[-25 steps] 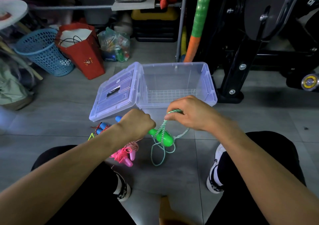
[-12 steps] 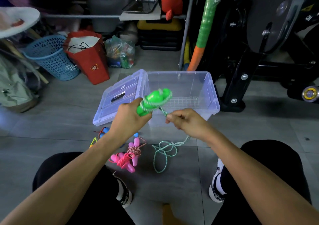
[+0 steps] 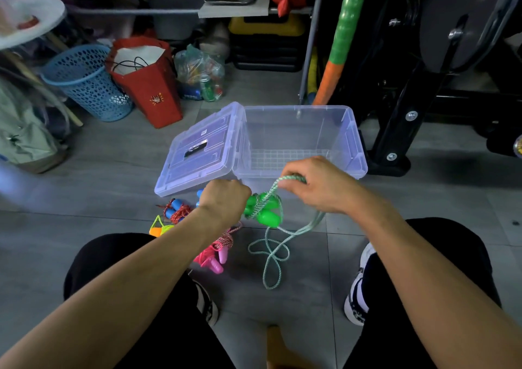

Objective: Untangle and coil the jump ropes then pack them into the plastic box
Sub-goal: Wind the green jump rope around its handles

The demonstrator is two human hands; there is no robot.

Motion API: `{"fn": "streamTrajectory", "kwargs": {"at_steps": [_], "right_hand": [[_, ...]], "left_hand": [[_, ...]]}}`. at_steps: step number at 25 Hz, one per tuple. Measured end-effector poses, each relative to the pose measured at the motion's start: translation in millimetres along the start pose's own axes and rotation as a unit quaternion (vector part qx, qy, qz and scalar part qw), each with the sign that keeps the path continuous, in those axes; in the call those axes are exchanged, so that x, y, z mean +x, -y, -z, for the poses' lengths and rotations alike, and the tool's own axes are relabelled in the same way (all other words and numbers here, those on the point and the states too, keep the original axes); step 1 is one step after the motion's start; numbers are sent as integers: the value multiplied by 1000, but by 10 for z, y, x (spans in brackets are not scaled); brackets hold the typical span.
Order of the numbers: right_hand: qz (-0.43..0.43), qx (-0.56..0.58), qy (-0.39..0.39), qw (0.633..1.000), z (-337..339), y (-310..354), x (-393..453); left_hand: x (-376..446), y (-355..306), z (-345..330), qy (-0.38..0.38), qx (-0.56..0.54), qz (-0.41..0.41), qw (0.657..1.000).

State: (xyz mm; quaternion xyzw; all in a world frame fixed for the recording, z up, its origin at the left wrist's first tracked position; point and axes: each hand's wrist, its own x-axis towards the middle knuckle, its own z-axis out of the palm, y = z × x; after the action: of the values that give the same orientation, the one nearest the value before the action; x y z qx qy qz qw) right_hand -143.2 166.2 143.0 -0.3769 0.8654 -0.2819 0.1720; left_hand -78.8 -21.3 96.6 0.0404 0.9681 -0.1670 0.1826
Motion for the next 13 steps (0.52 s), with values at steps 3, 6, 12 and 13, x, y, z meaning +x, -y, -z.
{"fn": "streamTrajectory", "kwargs": {"at_steps": [3,6,12,13], "right_hand": [[-46,55,-47,996,159,-247,12],[-70,115,-47,990,180,-430,4],[-71,174,-29,982,-2,-312,-11],[-72,169,-24,983,-64,-276,-7]], "left_hand": [[-19,38,-12,-77,-25,-169,982],[-87,93,-99,-264,-204,-224,916],[-194,121,53,-351,-522,89,772],[-180,102,72,-342,-524,130,769]]}}
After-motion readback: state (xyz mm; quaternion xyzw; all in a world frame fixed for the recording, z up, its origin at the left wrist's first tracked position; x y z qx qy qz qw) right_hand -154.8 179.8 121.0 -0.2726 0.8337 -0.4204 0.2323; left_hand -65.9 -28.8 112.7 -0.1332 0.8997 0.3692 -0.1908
